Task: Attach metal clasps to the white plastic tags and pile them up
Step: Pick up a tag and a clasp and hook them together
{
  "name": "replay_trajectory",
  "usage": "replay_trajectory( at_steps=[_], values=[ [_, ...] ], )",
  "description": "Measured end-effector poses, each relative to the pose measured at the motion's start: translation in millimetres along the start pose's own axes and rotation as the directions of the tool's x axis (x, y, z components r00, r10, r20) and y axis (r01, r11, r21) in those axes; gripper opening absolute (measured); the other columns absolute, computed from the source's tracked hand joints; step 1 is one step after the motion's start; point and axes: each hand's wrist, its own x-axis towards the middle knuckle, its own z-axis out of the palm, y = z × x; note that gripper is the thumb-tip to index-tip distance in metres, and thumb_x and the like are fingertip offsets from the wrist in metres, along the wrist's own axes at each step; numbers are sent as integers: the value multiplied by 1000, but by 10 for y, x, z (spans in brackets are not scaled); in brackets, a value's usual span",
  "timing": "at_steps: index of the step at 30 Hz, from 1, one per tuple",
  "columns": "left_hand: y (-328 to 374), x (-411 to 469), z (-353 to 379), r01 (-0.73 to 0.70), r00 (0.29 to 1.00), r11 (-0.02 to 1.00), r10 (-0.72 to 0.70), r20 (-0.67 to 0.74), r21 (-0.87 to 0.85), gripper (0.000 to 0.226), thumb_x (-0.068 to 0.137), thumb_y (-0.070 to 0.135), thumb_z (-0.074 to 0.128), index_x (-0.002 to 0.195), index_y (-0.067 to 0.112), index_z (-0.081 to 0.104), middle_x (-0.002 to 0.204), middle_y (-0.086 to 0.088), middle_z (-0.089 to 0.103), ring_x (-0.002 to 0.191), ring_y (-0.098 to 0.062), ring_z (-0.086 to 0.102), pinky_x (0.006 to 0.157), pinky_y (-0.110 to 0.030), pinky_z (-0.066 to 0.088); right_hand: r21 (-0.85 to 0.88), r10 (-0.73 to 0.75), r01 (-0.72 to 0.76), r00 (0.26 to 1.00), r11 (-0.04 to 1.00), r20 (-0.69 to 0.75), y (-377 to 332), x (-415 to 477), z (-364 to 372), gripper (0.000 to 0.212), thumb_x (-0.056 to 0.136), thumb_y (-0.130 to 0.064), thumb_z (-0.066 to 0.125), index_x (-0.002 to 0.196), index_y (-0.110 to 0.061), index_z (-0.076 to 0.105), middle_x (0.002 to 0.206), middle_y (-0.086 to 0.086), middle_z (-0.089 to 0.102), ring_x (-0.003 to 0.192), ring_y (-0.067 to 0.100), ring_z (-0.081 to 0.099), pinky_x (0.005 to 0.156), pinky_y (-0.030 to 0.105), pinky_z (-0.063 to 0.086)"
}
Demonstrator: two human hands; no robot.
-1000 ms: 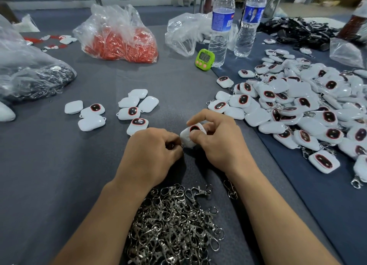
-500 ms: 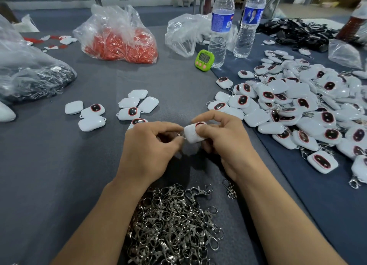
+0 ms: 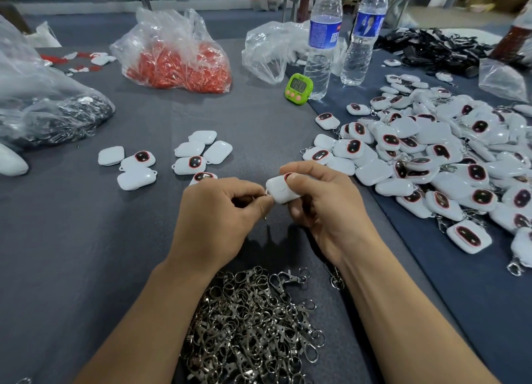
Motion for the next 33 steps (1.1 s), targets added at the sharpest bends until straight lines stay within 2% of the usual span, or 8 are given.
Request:
replay_trajectory(
  at_steps=[5, 10, 15, 18, 22, 26, 29, 33],
  values=[
    [16, 75, 51, 273, 960, 868, -220, 172, -415, 20, 82, 11, 81, 78, 30, 80, 63, 12, 71, 55, 2, 59, 57, -9, 44, 138, 66, -68, 998, 988, 20, -18, 7, 21, 19, 97, 2, 55, 93, -9, 71, 67, 5, 70, 43, 7, 47, 42, 15, 37],
    [-2, 96, 60, 328, 939, 841, -240, 247, -431, 9, 88, 13, 75, 91, 18, 82, 52, 15, 58, 50, 1, 48, 54, -10, 39, 155, 61, -64, 998, 986, 21, -26, -2, 31, 20, 97, 1, 57, 92, -10, 72, 67, 3, 69, 43, 6, 46, 43, 15, 38],
    [54, 13, 58, 121, 990, 981, -109, 90, -151, 20, 85, 24, 78, 78, 43, 79, 51, 18, 59, 48, 0, 48, 50, -9, 36, 78, -59, 60, 998, 995, -8, -16, -16, 43, 20, 93, 2, 61, 91, -13, 74, 74, 13, 63, 45, 13, 38, 40, 17, 33],
    [63, -35, 68, 4, 1000, 996, -7, 31, 90, 4, 85, 31, 75, 85, 31, 79, 60, 11, 64, 57, -9, 55, 56, -26, 43, 13, -118, 118, 993, 993, 17, -6, -28, 43, 19, 91, 2, 64, 93, -14, 75, 67, 7, 63, 43, 11, 40, 41, 17, 34],
    [55, -55, 87, -103, 994, 953, 105, 9, 285, 17, 88, 32, 67, 80, 22, 79, 63, 6, 64, 60, -17, 55, 57, -37, 47, -83, -174, 177, 984, 981, 45, 5, -43, 55, 20, 90, 2, 67, 94, -16, 76, 63, 2, 65, 43, 11, 45, 43, 18, 37],
    [43, -15, 99, 121, 991, 991, -118, 56, -51, 12, 86, 28, 77, 81, 39, 78, 56, 11, 62, 50, -2, 52, 51, -14, 41, 4, -88, 88, 996, 996, -14, -4, -28, 64, 17, 93, -1, 64, 97, -13, 75, 67, 5, 69, 43, 10, 47, 42, 18, 35],
    [44, 53, 105, 276, 960, 891, -234, 156, -360, 27, 88, 20, 76, 80, 46, 79, 58, 5, 65, 53, -2, 52, 54, -16, 45, 150, 4, 3, 999, 989, -45, -29, -3, 66, 17, 95, -2, 61, 97, -11, 75, 71, 4, 72, 44, 8, 49, 46, 17, 38],
    [74, 77, 114, 373, 926, 783, -280, 253, -498, 27, 93, 13, 69, 82, 35, 83, 55, 3, 59, 53, -7, 51, 54, -16, 46, 246, 54, -42, 998, 968, -44, -38, 4, 63, 17, 98, -1, 58, 101, -7, 73, 68, 4, 72, 43, 6, 48, 45, 15, 39]
  ],
)
